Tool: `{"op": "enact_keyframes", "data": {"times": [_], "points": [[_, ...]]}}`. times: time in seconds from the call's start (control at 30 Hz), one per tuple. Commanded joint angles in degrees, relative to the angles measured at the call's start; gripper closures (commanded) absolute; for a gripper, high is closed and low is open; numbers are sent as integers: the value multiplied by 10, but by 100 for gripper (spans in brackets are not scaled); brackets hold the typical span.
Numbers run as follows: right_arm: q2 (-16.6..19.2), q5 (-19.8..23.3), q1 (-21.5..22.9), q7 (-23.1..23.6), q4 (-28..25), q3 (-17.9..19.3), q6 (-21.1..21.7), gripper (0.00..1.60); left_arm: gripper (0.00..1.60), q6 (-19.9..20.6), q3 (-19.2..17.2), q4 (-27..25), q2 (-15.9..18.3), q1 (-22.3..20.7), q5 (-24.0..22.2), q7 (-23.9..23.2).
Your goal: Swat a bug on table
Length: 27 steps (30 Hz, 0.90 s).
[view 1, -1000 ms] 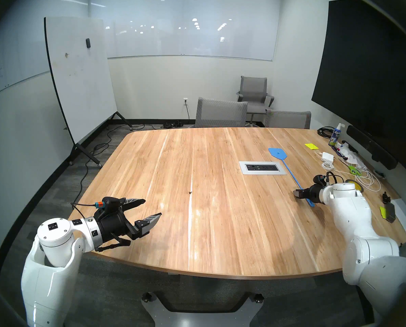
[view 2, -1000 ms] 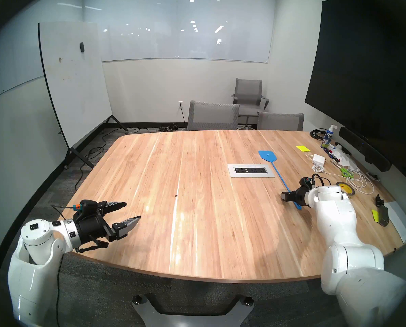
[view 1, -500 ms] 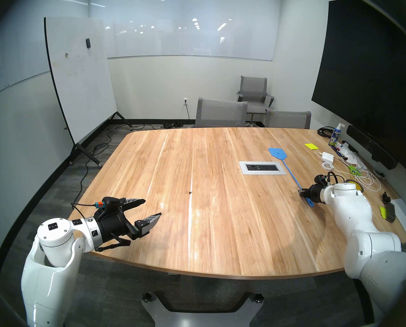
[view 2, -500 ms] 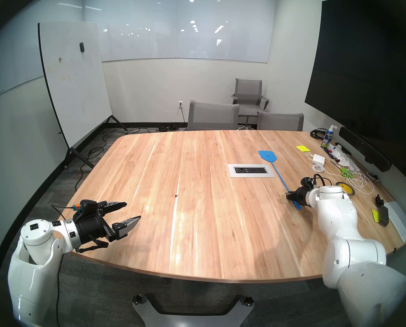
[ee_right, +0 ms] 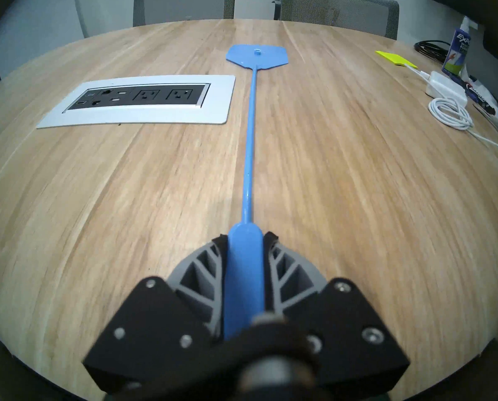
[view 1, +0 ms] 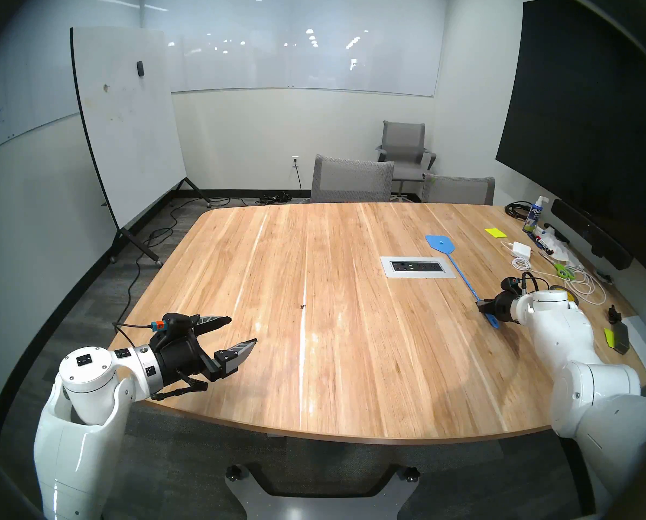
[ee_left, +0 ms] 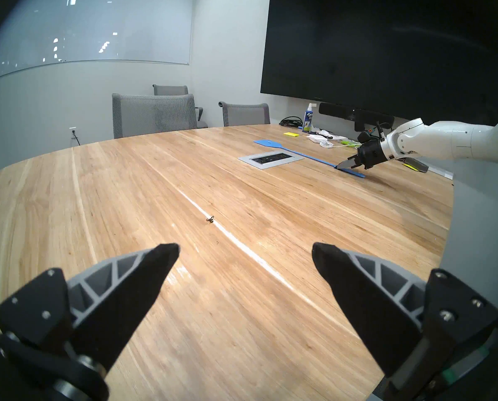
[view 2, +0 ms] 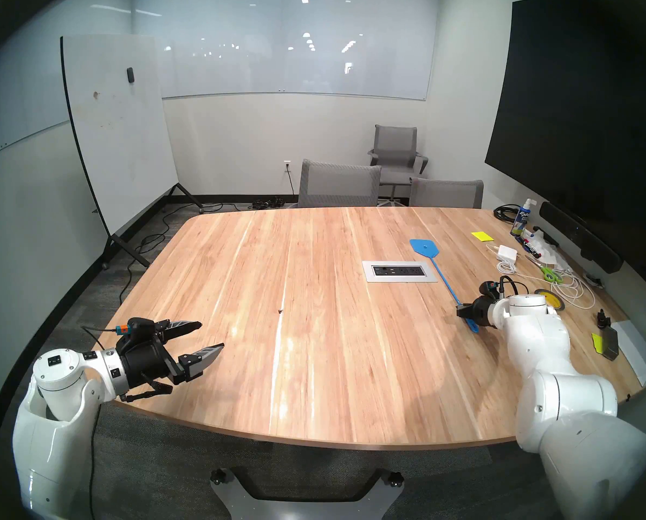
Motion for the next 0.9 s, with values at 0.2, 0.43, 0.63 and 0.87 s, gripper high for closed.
{"op": "enact_keyframes", "data": {"times": [0.2, 0.43, 0.63, 0.87], "points": [[11, 5, -52, 18, -48, 17, 22, 152, 0, 1, -1, -8, 1, -1, 0, -1], [16, 10, -88, 34, -98, 31, 43, 160, 0, 1, -1, -8, 1, -1, 0, -1], [22, 17, -128, 49, -159, 48, 68, 160, 0, 1, -1, -8, 0, -1, 1, -2], [25, 22, -184, 66, -228, 66, 95, 160, 0, 1, -1, -8, 0, -1, 1, -2]]}}
